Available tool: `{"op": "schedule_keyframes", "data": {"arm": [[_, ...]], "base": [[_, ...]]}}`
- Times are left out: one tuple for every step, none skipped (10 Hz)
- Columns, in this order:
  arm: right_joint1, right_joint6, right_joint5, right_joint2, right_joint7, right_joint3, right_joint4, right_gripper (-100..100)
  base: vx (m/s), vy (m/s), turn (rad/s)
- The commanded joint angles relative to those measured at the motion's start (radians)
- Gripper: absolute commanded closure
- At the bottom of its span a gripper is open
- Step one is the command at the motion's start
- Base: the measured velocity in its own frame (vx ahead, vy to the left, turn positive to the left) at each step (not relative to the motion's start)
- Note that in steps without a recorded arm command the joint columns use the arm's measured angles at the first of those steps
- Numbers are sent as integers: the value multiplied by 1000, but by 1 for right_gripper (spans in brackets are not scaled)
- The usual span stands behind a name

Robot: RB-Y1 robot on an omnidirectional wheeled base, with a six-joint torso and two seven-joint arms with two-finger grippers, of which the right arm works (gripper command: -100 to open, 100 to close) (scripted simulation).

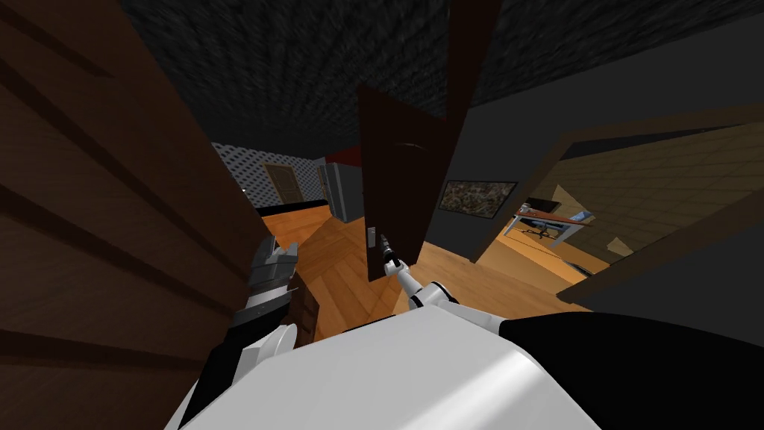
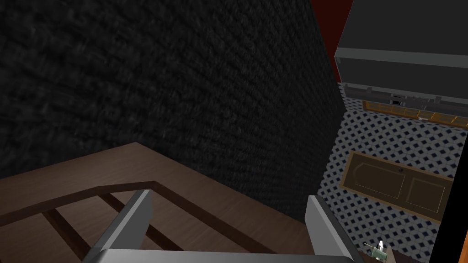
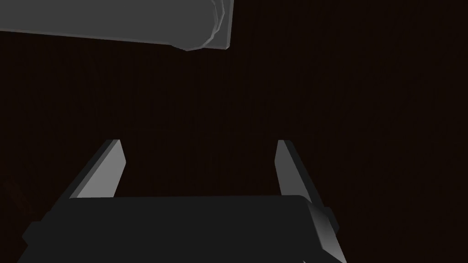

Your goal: Push the door open

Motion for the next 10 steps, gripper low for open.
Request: {"op": "schedule_keyframes", "data": {"arm": [[0, -4, -22, -10, 27, -2, -1, -100], [-2, -9, -33, -6, 39, -2, 3, -100], [-4, -15, -48, 9, 55, -3, 8, -100], [-5, -19, -57, 24, 64, -3, 11, -100], [-7, -23, -67, 47, 74, -4, 15, -100], [-7, -23, -67, 47, 74, -4, 15, -100], [-15, -33, -65, 44, 71, -5, 30, -100], [-15, -33, -65, 44, 71, -5, 30, 100], [-15, -33, -65, 44, 71, -5, 30, 100], [-15, -33, -65, 44, 71, -5, 30, 100]], "base": [[232, -34, 65], [284, 23, 60], [266, 28, 50], [208, 35, 62], [151, 98, 57], [83, 82, 4], [30, 29, -3], [0, 0, 0], [-18, -10, 8], [-11, -11, 10]]}}
